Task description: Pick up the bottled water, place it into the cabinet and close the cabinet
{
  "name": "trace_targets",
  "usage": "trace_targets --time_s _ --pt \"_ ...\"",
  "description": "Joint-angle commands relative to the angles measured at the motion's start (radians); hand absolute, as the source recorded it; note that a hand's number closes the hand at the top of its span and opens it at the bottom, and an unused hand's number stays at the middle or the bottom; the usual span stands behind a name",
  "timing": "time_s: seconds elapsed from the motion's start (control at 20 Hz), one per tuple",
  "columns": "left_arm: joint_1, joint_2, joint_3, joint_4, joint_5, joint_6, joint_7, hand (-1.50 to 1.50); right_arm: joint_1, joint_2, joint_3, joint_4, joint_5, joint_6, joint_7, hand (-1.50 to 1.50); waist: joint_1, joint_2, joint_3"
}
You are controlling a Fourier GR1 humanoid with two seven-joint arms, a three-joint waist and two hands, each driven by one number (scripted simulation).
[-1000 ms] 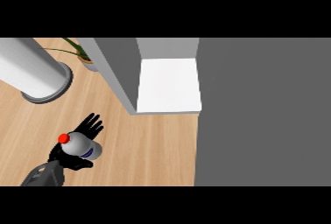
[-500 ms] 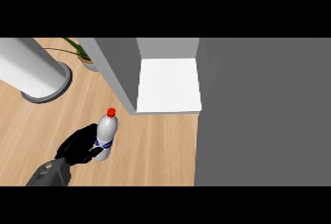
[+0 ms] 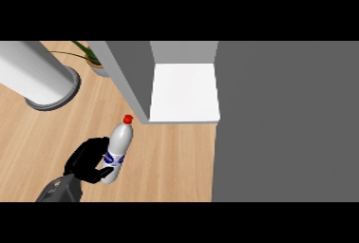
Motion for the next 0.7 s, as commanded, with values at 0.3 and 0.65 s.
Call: trace_targets --time_s 0.3,0.65 --pt "0.053 -0.074 0.094 -0.048 0.063 0.230 -0.256 1.50 0.007 -0.008 -0.007 -0.009 0.007 -0.008 0.008 -1.50 0.003 -0.002 0.001" --pt "0.079 -0.047 0.100 -0.099 0.160 0.162 -0.155 1.50 0.016 -0.004 0.027 -0.059 -0.004 -0.031 0.048 -1.50 0.007 -0.004 0.002"
